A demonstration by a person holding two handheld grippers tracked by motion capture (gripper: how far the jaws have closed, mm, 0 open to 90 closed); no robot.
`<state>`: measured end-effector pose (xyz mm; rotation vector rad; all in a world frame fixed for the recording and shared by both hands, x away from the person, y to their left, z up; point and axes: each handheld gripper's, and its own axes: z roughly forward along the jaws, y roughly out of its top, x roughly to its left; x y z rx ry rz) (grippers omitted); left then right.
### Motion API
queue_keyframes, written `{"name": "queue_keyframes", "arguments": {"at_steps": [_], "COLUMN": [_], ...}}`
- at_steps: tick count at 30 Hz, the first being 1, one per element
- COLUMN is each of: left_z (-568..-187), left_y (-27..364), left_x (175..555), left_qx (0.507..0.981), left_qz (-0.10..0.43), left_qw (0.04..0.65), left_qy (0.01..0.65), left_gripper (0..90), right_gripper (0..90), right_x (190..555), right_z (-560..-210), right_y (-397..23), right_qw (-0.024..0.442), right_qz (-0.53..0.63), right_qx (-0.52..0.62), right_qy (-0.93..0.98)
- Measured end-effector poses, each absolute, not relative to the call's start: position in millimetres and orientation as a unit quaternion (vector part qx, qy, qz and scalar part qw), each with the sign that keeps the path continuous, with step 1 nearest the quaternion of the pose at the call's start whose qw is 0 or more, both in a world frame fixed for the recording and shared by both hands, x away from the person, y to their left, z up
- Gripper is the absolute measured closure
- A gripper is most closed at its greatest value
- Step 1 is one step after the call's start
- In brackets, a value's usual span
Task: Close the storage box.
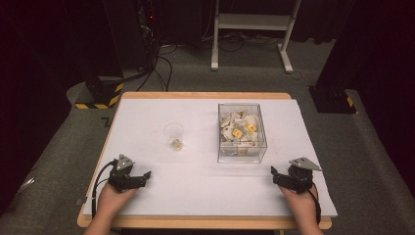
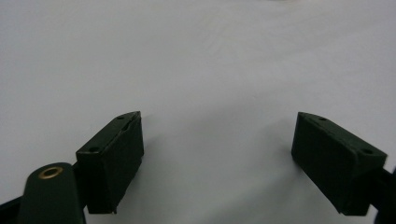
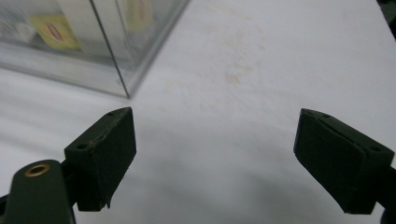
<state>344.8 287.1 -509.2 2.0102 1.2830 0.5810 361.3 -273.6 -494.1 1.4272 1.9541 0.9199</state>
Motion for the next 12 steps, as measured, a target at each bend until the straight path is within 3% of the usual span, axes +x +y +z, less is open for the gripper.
{"name": "queue_keyframes", "arguments": {"at_steps": [12], "left_z": [-509.4], "left_y": [286.5], "left_x": [344.3], "left_qx": [0.77], "left_qz": [0.224], "left_qw": [0.337], "left_qy": [0.493], "left_gripper": [17.3], "right_gripper": [16.6], "right_x": [353.9], "right_z": [-499.2], "right_y": [-276.3], "right_qw": [0.267], "right_qz": [0.34], "right_qx": [0.525], "right_qy": [0.733]}}
